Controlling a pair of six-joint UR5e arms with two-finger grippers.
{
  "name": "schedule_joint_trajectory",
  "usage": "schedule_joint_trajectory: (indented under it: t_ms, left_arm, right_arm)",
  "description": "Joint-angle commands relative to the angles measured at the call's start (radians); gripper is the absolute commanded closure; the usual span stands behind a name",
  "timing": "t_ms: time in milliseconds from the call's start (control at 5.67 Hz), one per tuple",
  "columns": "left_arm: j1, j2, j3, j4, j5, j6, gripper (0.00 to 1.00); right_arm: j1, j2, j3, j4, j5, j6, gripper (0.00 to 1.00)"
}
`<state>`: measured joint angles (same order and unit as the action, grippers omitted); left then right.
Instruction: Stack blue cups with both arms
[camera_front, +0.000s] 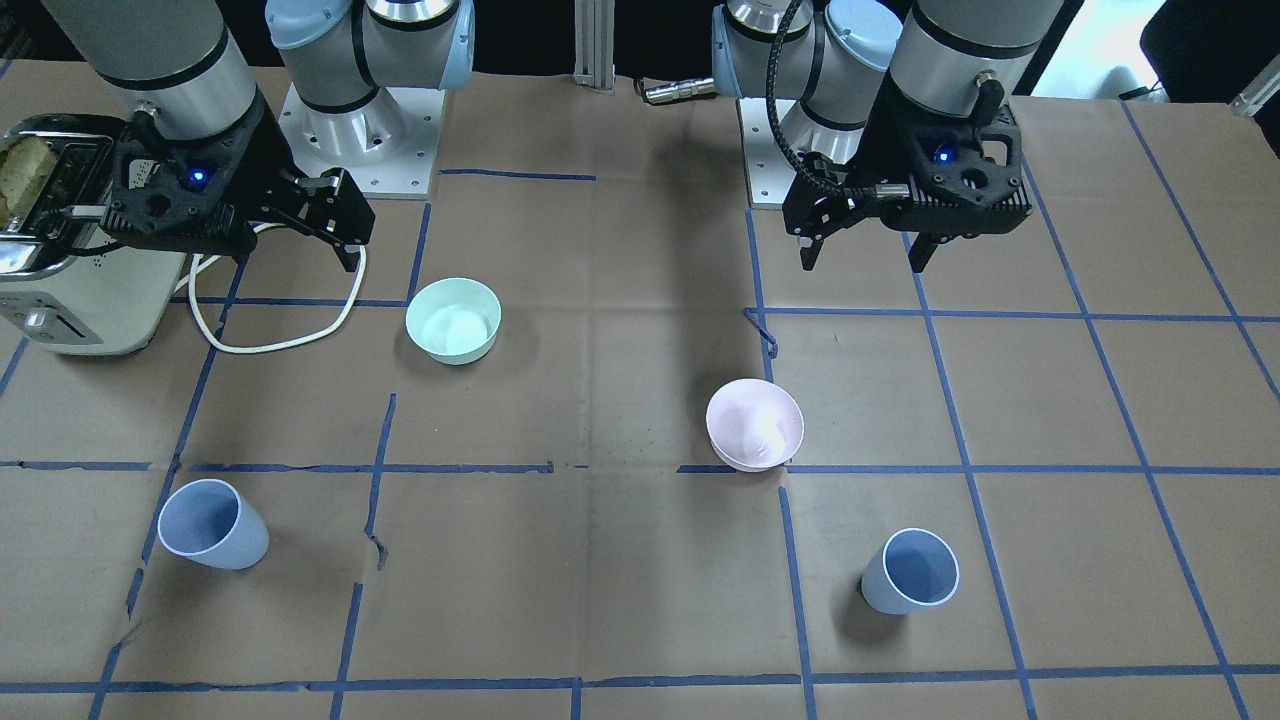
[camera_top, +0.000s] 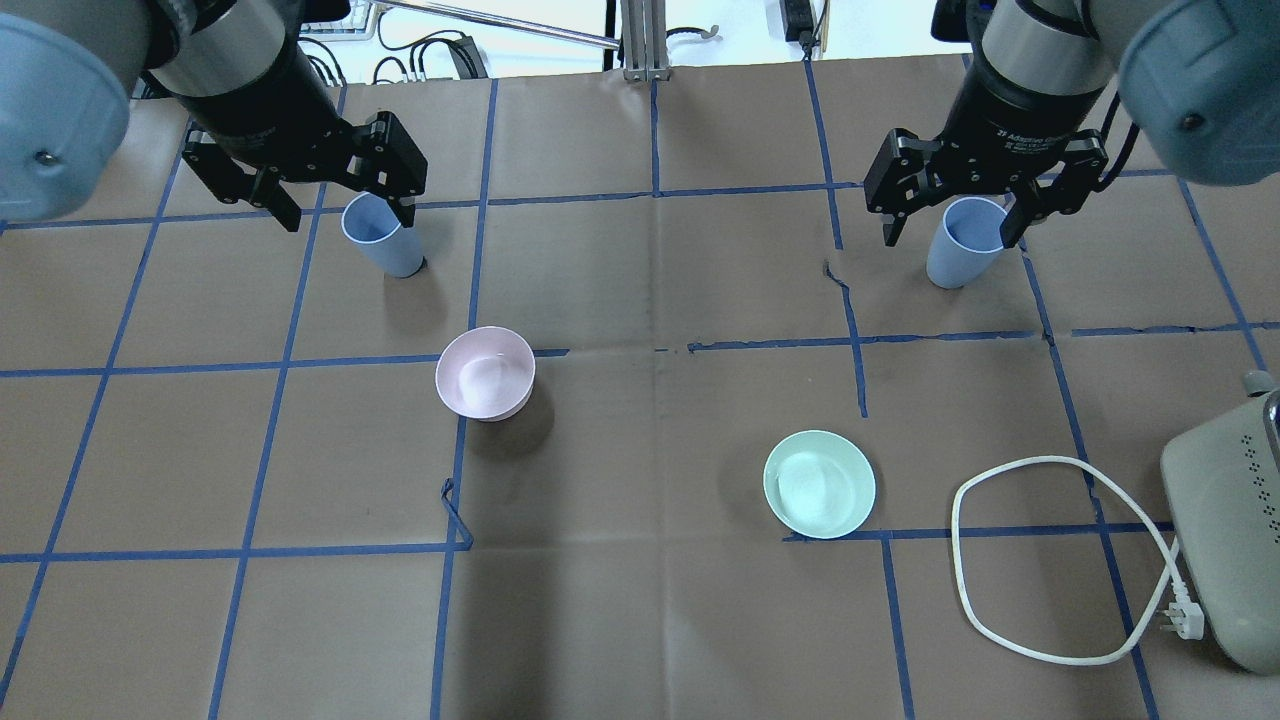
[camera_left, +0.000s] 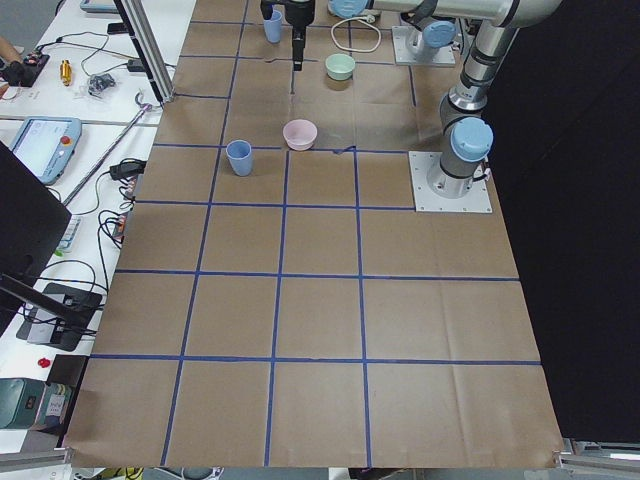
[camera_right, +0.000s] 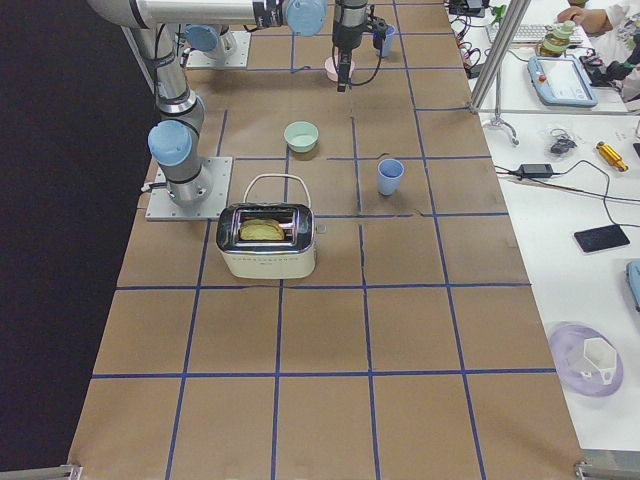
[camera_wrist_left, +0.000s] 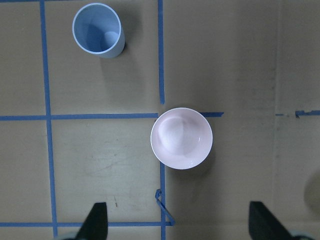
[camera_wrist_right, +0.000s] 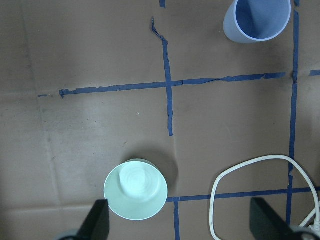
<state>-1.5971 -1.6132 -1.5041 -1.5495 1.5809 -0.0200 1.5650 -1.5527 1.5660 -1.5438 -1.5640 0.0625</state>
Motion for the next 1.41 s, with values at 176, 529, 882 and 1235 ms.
schedule_joint_trajectory:
  t_ms: [176, 529, 882, 1235]
  left_arm:
    - [0.043, -0.271, 0.056, 0.249, 0.007, 0.012, 0.01]
    - [0.101, -0.402, 0.023, 0.432, 0.005, 0.060, 0.02]
    - [0.097, -0.517, 0.024, 0.567, 0.005, 0.075, 0.02]
    - [0.092, -0.544, 0.019, 0.563, 0.004, 0.075, 0.46]
  right_arm:
    - [-0.002, -0.001, -0.010, 0.010, -0.008, -0.006, 0.00]
    - [-0.002, 0.000, 0.008, 0.023, 0.005, -0.003, 0.00]
    - [-0.087, 0.067, -0.010, -0.095, 0.001, -0.053, 0.00]
    - [-0.195, 0.214, -0.129, -0.128, 0.002, -0.256, 0.00]
